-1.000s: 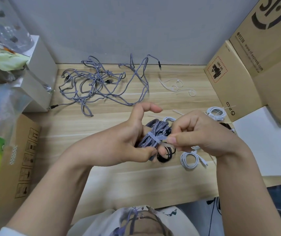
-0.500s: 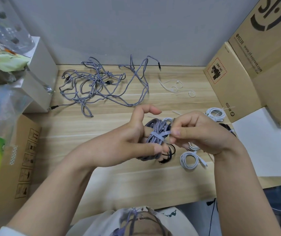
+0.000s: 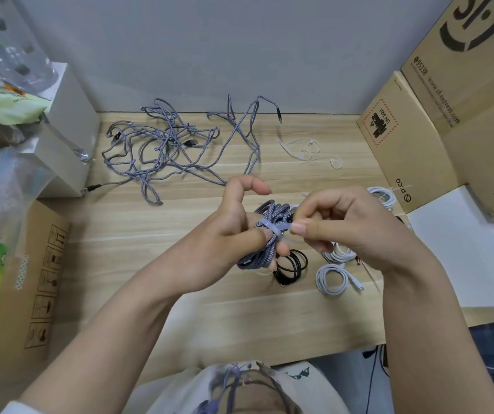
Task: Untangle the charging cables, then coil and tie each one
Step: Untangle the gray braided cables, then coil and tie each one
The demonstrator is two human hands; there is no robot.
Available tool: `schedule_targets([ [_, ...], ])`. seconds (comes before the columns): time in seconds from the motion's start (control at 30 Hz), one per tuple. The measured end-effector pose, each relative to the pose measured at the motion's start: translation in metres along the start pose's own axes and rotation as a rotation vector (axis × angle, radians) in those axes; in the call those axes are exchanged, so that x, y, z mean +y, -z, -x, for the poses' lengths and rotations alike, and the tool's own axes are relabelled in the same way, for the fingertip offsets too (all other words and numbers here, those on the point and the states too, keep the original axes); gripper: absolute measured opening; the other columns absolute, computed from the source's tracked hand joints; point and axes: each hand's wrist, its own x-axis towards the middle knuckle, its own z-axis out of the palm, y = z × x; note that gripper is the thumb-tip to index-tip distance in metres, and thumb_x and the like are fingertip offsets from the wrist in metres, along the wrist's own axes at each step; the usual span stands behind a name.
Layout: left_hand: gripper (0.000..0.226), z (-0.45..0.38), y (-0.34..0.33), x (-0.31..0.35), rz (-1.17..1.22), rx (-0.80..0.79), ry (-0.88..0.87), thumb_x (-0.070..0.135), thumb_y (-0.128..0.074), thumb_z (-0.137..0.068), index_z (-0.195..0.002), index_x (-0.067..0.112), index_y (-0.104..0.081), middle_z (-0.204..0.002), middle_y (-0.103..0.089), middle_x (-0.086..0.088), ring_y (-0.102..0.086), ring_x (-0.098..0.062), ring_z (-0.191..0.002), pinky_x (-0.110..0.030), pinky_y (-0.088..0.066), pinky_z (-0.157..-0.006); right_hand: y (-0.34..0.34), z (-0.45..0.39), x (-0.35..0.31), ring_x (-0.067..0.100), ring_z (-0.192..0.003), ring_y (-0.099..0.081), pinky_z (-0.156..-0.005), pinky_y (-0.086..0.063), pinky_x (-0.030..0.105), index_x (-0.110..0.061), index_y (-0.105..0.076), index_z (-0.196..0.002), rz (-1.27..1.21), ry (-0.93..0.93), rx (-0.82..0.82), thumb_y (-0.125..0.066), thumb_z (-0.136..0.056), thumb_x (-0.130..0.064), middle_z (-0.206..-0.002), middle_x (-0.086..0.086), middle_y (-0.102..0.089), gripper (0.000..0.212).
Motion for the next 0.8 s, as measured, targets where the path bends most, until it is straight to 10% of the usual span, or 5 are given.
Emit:
schedule_targets([
  [0.3, 0.041, 0.004, 0.006, 0.001, -0.034, -0.109, 0.037, 0.011, -0.047, -0.087, -0.117, 0.026, -0.023, -0.103, -0.066, -0.017, -0.060, -0.018, -0.075, -0.019, -0.041, -0.060, -0.003, -0.004, -0.001, 0.006, -0.046, -0.046, -0.047, -0.035, 0.012, -0.015, -0.062, -0.064, 0.139, -0.019, -0.022, -0.072, -0.078, -0.010, -0.050, -0.002, -0.051, 0.018],
  [0.53, 0.060, 0.004, 0.006, 0.002, -0.086, -0.147, 0.071, 0.001, -0.057, -0.079, -0.119, 0.030, -0.022, -0.080, -0.066, 0.006, -0.058, -0.008, -0.075, -0.017, -0.045, -0.068, -0.008, -0.004, -0.003, 0.009, -0.052, -0.048, -0.053, -0.041, 0.017, -0.017, -0.059, -0.063, 0.317, 0.029, -0.038, -0.070, -0.079, -0.011, -0.051, -0.009, -0.056, 0.021],
  [0.8, 0.055, 0.002, 0.005, 0.004, -0.040, -0.129, 0.097, 0.002, -0.057, -0.079, -0.115, 0.026, -0.024, -0.083, -0.066, -0.006, -0.054, -0.017, -0.068, -0.021, -0.044, -0.061, -0.006, 0.002, 0.000, 0.004, -0.052, -0.044, -0.053, -0.036, 0.015, -0.024, -0.058, -0.066, 0.261, 0.067, -0.028, -0.058, -0.079, -0.021, -0.052, -0.009, -0.053, 0.014],
])
